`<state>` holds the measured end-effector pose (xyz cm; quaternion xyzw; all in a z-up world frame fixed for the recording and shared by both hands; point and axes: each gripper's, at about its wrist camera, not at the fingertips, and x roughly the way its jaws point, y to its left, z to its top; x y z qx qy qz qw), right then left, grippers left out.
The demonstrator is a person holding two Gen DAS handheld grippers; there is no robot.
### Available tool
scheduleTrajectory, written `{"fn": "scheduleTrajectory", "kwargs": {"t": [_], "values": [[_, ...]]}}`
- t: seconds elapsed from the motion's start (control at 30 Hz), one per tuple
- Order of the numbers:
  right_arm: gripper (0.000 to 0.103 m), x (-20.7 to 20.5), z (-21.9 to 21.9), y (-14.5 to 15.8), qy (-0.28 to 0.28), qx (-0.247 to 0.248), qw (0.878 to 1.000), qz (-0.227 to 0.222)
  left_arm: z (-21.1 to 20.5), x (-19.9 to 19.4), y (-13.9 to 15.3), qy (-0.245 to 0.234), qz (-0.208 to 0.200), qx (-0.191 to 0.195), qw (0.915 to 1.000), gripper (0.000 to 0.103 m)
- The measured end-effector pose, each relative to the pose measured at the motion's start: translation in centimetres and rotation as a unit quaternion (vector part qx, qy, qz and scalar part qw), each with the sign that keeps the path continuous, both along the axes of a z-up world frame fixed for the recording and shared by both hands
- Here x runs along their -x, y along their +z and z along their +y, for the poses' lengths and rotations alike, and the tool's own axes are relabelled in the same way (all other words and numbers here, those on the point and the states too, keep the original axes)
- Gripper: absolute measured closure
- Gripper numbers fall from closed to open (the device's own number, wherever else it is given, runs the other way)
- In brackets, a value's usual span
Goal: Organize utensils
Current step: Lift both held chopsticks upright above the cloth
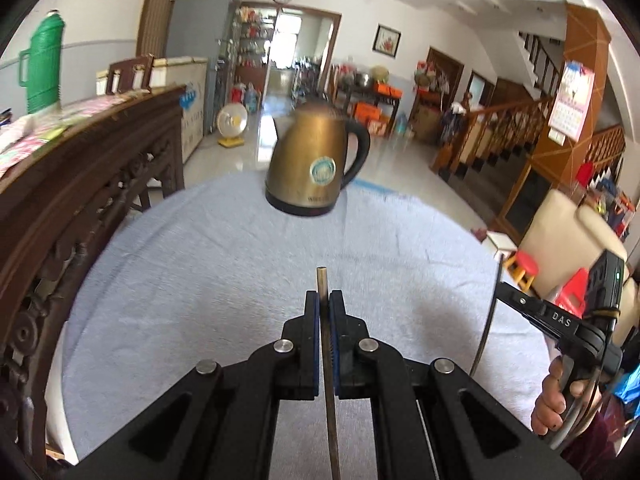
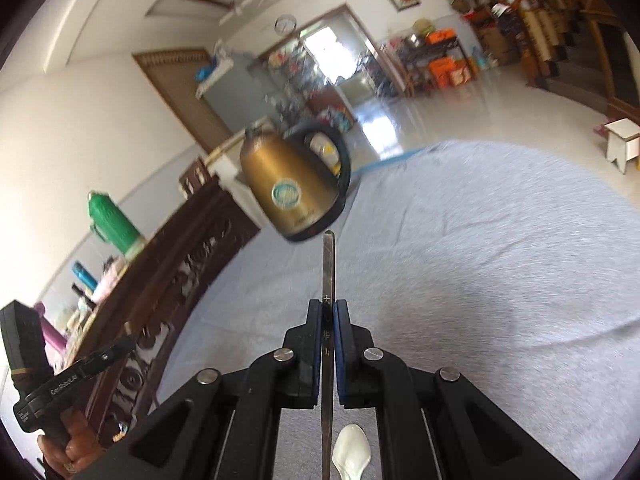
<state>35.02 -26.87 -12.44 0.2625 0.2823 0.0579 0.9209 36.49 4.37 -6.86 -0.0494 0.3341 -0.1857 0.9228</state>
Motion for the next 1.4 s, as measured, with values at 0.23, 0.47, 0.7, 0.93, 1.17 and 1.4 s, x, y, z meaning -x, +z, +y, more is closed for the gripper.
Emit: {"fn": "scheduleTrajectory", "kwargs": {"t": [0.23,0.47,0.7,0.93,1.17,1.4], "values": [[0.097,5.6,-1.2,1.8,-0.052,-0.002,0.997,-0.055,1.6,4.0,1.1,0.024,-0.041,0.016,0.9987,0.099],[0.102,10.6,-1.7,3.7,-0.079,0.0,0.992,-0.099,1.5,8.6,2.4,0.021,-0.079,0.016,0.9965,0.099],[0.102,12.8,-0.9,5.0,-0.074,0.015,0.991,-0.109,1.1,11.6,2.6,0.008,-0.104,0.013,0.9945,0.099],[0.102,11.4,-3.4,2.1,-0.087,0.0,0.996,-0.015,1.3,11.0,2.7,0.003,-0.095,0.014,0.9953,0.099],[0.098,7.9,-9.0,-3.4,-0.136,-0.067,0.972,0.179,0.7,9.5,2.5,-0.008,-0.092,0.007,0.9957,0.099],[0.091,2.9,-12.0,-7.4,-0.169,-0.046,0.943,0.282,0.6,7.9,2.2,-0.013,-0.079,0.005,0.9968,0.099]]}}
